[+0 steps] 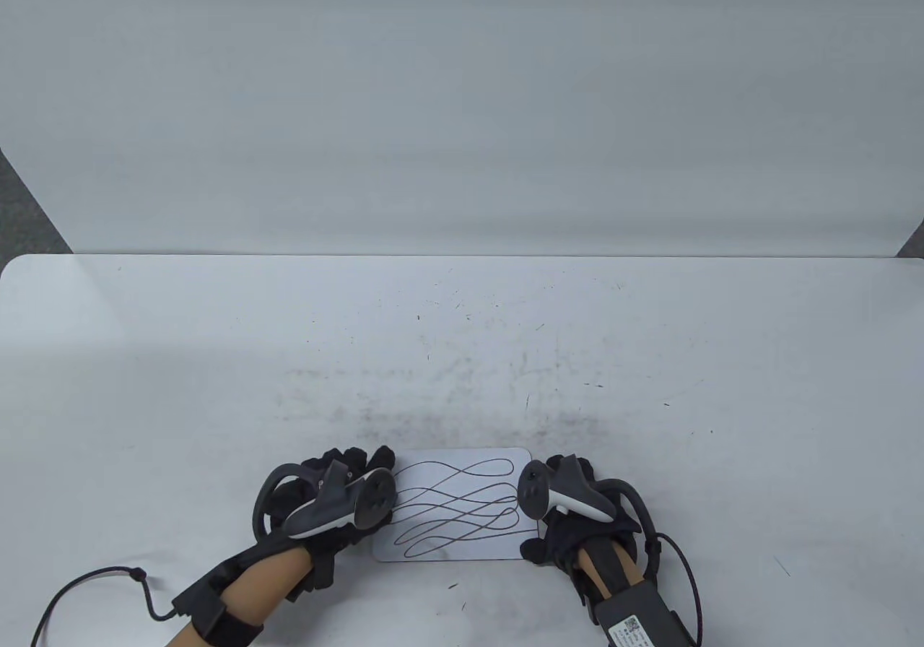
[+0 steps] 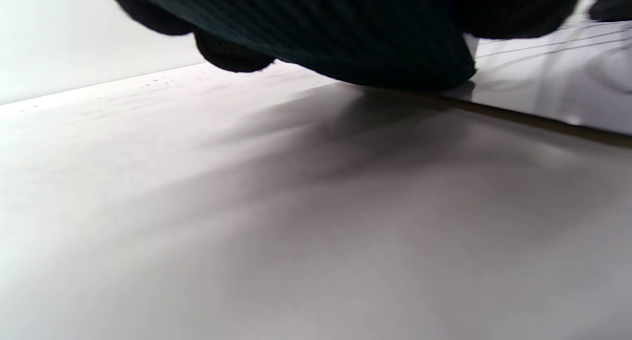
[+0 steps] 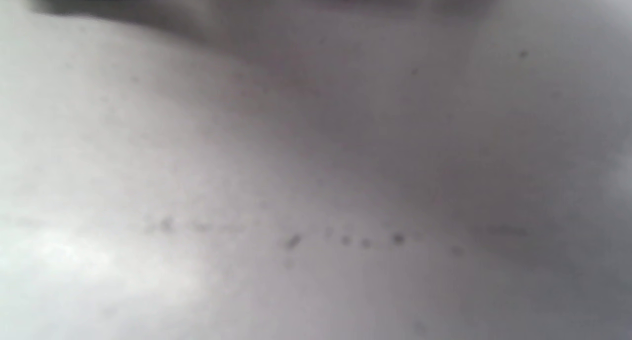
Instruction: Wipe the whiteboard with a whiteboard eraser
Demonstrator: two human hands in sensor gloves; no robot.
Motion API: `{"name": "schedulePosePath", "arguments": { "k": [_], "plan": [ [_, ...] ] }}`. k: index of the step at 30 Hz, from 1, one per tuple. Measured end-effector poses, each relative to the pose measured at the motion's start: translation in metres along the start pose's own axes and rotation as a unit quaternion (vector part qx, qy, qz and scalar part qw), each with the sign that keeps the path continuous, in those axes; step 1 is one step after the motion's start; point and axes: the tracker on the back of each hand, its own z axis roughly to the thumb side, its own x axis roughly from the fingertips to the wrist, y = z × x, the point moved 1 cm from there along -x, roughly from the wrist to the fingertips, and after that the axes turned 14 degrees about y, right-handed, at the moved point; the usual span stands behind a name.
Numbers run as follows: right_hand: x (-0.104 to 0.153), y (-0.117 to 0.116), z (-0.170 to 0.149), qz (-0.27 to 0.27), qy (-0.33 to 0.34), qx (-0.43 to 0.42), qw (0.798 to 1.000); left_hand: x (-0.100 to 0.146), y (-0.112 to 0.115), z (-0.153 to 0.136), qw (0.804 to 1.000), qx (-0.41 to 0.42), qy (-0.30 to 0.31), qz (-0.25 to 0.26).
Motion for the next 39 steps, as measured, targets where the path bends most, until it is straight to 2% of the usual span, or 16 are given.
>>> {"name": "schedulePosePath", "arguments": {
  "k": [6, 9, 12, 18, 23, 26, 30, 35, 39],
  "plan": [
    [0.000, 0.000, 0.000, 0.000, 0.001, -0.001, 1.000, 0.034, 0.004, 0.028, 0.999, -0.026, 0.026, 0.005],
    [0.000, 0.000, 0.000, -0.001, 0.002, -0.001, 1.000, 0.036, 0.004, 0.026, 0.999, -0.016, 0.024, 0.021],
    [0.000, 0.000, 0.000, 0.000, 0.004, -0.001, 1.000, 0.023, 0.002, 0.016, 1.000, 0.014, 0.001, 0.020],
    [0.000, -0.001, 0.000, -0.003, 0.004, -0.004, 1.000, -0.029, -0.005, -0.016, 0.998, 0.014, -0.059, 0.008],
    [0.000, -0.001, 0.000, -0.005, 0.002, -0.009, 1.000, -0.049, -0.007, -0.030, 0.996, 0.028, -0.080, 0.007],
    [0.000, -0.001, 0.001, -0.005, 0.001, -0.011, 1.000, -0.042, -0.008, -0.023, 0.997, 0.004, -0.071, 0.013],
    [0.000, -0.001, 0.000, -0.005, 0.001, -0.011, 1.000, -0.018, -0.007, -0.002, 0.999, -0.047, -0.010, 0.015],
    [0.000, -0.001, 0.000, -0.006, 0.002, -0.012, 1.000, 0.023, -0.002, 0.032, 0.997, -0.057, 0.040, 0.017],
    [0.000, -0.001, 0.000, -0.007, 0.002, -0.012, 1.000, 0.034, -0.001, 0.044, 0.996, -0.068, 0.055, 0.021]
  ]
}}
